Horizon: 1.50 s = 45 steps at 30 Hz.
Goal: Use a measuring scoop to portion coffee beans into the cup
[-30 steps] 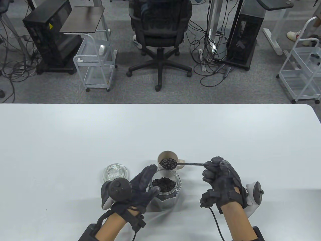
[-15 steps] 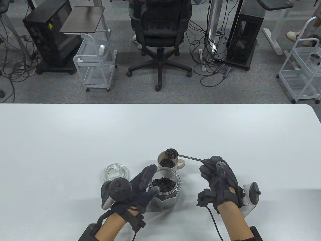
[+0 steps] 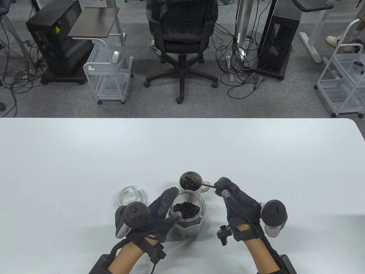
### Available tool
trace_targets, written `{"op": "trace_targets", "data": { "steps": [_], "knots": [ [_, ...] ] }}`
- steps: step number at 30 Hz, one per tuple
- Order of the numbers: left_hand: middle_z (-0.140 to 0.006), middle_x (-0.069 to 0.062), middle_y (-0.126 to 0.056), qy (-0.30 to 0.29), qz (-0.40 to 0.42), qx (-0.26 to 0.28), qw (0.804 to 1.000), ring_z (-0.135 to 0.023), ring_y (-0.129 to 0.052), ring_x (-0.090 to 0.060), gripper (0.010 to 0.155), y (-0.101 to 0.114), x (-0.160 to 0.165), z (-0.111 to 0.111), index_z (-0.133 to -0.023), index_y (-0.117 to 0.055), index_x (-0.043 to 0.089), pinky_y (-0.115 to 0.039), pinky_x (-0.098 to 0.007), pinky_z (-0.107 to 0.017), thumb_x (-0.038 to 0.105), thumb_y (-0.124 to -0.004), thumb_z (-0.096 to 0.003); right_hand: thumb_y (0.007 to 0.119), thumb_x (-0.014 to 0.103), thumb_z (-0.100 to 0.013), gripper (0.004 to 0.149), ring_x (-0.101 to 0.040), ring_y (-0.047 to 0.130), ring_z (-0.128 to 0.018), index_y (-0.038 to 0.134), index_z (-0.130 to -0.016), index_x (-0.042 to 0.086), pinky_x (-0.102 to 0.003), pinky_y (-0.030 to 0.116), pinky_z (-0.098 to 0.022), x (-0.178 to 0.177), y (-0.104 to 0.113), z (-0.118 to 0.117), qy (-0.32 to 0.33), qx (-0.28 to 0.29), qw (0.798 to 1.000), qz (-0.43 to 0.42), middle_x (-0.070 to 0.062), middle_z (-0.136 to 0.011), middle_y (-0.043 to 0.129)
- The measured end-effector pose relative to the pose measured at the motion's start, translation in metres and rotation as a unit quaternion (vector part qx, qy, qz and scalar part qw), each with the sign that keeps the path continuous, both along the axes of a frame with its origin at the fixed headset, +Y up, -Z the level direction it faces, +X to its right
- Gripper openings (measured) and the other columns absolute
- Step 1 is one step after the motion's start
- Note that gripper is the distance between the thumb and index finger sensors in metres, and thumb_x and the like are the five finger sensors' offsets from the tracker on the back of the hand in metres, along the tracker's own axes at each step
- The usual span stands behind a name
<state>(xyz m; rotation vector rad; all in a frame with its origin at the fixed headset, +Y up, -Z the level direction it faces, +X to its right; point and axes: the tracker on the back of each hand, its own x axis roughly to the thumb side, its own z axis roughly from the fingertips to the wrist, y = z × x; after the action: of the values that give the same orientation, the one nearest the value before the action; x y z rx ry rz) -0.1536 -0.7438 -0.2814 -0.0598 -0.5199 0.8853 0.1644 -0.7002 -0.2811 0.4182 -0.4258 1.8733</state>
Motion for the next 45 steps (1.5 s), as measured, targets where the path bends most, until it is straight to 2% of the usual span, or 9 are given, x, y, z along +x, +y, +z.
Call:
{"op": "trace_targets", "data": {
  "steps": [3, 8, 13, 16, 21, 32, 36, 40, 45],
  "knots": [
    [-0.117, -0.021, -0.046, 0.000, 0.000, -0.001, 1.000, -0.101, -0.066, -0.053, 0.085, 0.000, 0.000, 0.000, -0.114, -0.035, 0.025, -0.052, -0.068, -0.068, 0.072, -0.060, -0.0471, 0.077, 0.026, -0.051, 0.043, -0.048, 0.093, -0.073, 0.078, -0.093, 0.016, -0.058, 0.074, -0.057, -0.006, 0.006, 0.004, 0.011, 0.031, 0.998, 0.053, -0.023, -0.088, 0.083],
    [-0.117, -0.021, -0.047, 0.001, 0.000, 0.000, 1.000, -0.100, -0.067, -0.053, 0.085, 0.000, 0.000, 0.000, -0.114, -0.036, 0.025, -0.053, -0.068, -0.068, 0.071, -0.060, -0.0470, 0.077, 0.026, -0.051, 0.043, -0.049, 0.093, -0.073, 0.078, -0.092, 0.015, -0.058, 0.074, -0.057, -0.004, 0.009, 0.006, 0.000, 0.043, 0.998, 0.037, -0.023, -0.088, 0.083],
    [-0.117, -0.021, -0.047, 0.001, 0.001, 0.001, 1.000, -0.100, -0.066, -0.053, 0.085, 0.000, 0.000, 0.000, -0.114, -0.036, 0.025, -0.053, -0.068, -0.068, 0.071, -0.060, -0.0470, 0.076, 0.028, -0.052, 0.043, -0.048, 0.094, -0.073, 0.077, -0.093, 0.015, -0.057, 0.075, -0.056, 0.013, 0.008, 0.006, -0.034, 0.018, 0.995, -0.095, -0.023, -0.088, 0.083],
    [-0.117, -0.021, -0.047, 0.001, 0.002, 0.000, 1.000, -0.101, -0.066, -0.053, 0.085, 0.000, 0.000, 0.000, -0.114, -0.036, 0.025, -0.053, -0.068, -0.068, 0.071, -0.060, -0.0470, 0.076, 0.028, -0.052, 0.043, -0.048, 0.094, -0.072, 0.077, -0.093, 0.015, -0.057, 0.075, -0.056, 0.023, 0.005, 0.004, -0.026, -0.020, 0.978, -0.204, -0.023, -0.087, 0.083],
    [-0.117, -0.021, -0.047, -0.001, 0.003, 0.001, 1.000, -0.101, -0.065, -0.053, 0.085, 0.000, 0.000, 0.000, -0.114, -0.036, 0.025, -0.052, -0.068, -0.068, 0.071, -0.061, -0.0471, 0.076, 0.028, -0.052, 0.043, -0.047, 0.094, -0.073, 0.076, -0.093, 0.014, -0.057, 0.075, -0.056, 0.035, 0.007, 0.004, -0.030, -0.029, 0.962, -0.269, -0.023, -0.088, 0.083],
    [-0.117, -0.019, -0.048, 0.045, 0.018, 0.038, 0.998, -0.102, -0.064, -0.052, 0.083, 0.016, -0.026, -0.004, -0.113, -0.042, 0.024, -0.050, -0.069, -0.069, 0.070, -0.062, -0.0474, 0.076, 0.027, -0.053, 0.042, -0.047, 0.094, -0.074, 0.076, -0.094, 0.015, -0.056, 0.076, -0.057, 0.063, 0.018, 0.007, -0.059, -0.007, 0.948, -0.313, -0.023, -0.089, 0.082],
    [-0.118, -0.018, -0.048, 0.069, 0.034, 0.034, 0.996, -0.103, -0.063, -0.052, 0.083, 0.021, -0.044, -0.008, -0.114, -0.042, 0.024, -0.050, -0.069, -0.069, 0.070, -0.062, -0.0475, 0.077, 0.026, -0.052, 0.042, -0.048, 0.093, -0.074, 0.076, -0.093, 0.016, -0.057, 0.075, -0.057, 0.074, 0.022, 0.008, -0.082, 0.012, 0.953, -0.290, -0.023, -0.089, 0.081],
    [-0.118, -0.017, -0.048, 0.112, -0.016, 0.051, 0.992, -0.104, -0.063, -0.052, 0.082, 0.024, -0.066, -0.013, -0.114, -0.042, 0.025, -0.051, -0.069, -0.069, 0.070, -0.062, -0.0477, 0.077, 0.025, -0.052, 0.042, -0.048, 0.093, -0.074, 0.077, -0.093, 0.017, -0.057, 0.075, -0.057, 0.087, 0.024, 0.009, -0.109, 0.029, 0.956, -0.269, -0.023, -0.090, 0.081],
    [-0.118, -0.018, -0.048, 0.145, -0.015, 0.024, 0.989, -0.104, -0.061, -0.053, 0.082, 0.019, -0.088, -0.020, -0.114, -0.043, 0.024, -0.049, -0.071, -0.069, 0.068, -0.064, -0.0480, 0.077, 0.025, -0.052, 0.041, -0.049, 0.093, -0.074, 0.078, -0.092, 0.016, -0.058, 0.075, -0.057, 0.096, 0.025, 0.010, -0.134, 0.043, 0.958, -0.249, -0.024, -0.089, 0.081]
  ]
}}
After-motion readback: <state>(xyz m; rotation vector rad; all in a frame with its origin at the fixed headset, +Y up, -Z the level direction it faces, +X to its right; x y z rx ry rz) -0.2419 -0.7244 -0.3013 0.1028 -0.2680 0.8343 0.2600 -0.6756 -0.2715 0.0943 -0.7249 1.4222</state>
